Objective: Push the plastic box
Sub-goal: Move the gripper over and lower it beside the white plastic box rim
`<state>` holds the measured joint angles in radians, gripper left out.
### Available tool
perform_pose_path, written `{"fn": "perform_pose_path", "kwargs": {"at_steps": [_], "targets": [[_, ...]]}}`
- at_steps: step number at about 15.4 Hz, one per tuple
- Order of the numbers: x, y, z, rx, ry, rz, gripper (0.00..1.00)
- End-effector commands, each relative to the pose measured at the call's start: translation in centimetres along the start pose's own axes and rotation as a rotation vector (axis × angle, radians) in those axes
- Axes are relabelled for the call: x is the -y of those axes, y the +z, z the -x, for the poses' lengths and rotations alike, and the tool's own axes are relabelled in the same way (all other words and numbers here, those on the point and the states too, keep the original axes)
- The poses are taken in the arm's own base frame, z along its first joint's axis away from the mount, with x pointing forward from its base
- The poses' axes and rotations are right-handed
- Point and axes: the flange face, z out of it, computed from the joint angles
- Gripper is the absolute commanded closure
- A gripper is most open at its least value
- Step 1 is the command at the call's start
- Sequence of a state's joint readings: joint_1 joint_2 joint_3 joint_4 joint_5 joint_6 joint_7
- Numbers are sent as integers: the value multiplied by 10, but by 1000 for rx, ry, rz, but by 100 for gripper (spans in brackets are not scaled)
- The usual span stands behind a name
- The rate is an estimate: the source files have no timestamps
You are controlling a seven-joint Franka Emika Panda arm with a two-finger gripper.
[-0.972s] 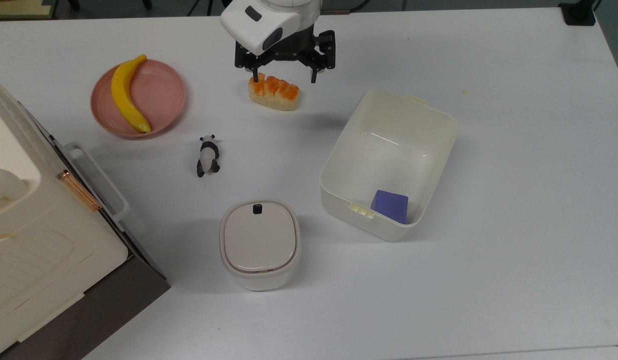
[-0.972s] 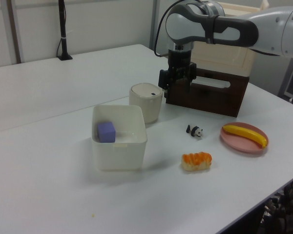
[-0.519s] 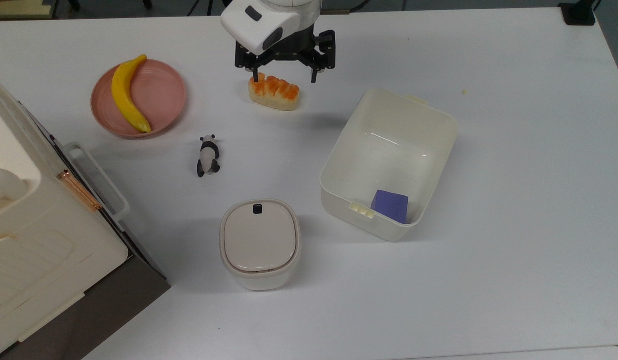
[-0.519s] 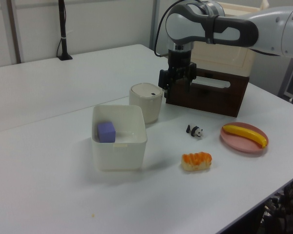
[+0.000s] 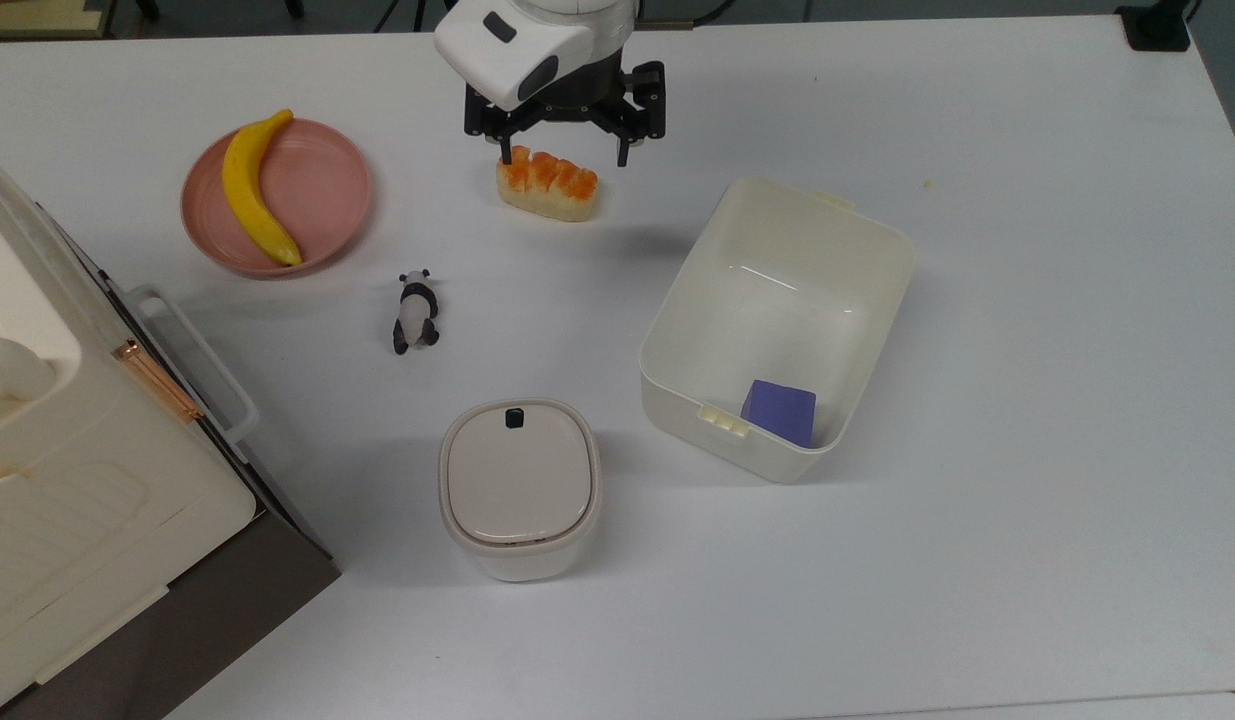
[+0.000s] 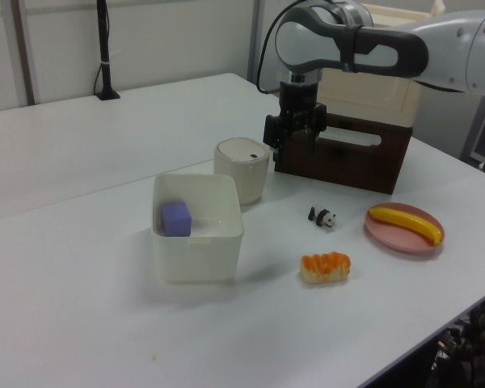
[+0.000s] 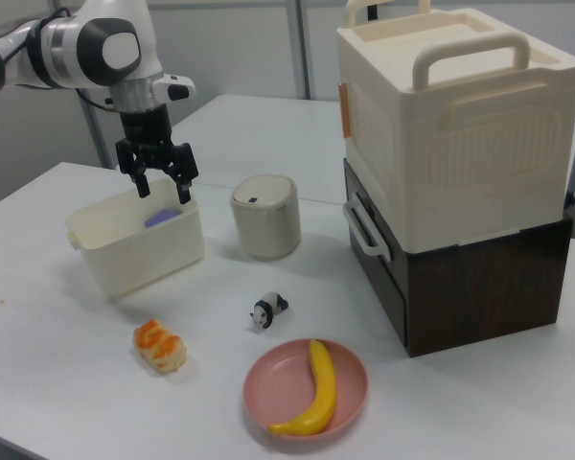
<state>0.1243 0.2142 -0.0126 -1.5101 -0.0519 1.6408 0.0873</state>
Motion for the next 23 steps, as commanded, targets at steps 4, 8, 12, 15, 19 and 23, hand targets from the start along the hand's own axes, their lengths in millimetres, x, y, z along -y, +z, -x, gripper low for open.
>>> {"fn": "perform_pose_path", "kwargs": {"at_steps": [4,8,12,15,19,23], "targets": [[14,11,-3,4,-97,-21,0],[38,38,-13,41,-512,-49,0],[60,47,-17,15,-796,-40,0],[92,77,-32,-1,-886,-5,0],[99,110,-47,6,-943,38,0],[112,128,-59,-31,-974,69,0]]}}
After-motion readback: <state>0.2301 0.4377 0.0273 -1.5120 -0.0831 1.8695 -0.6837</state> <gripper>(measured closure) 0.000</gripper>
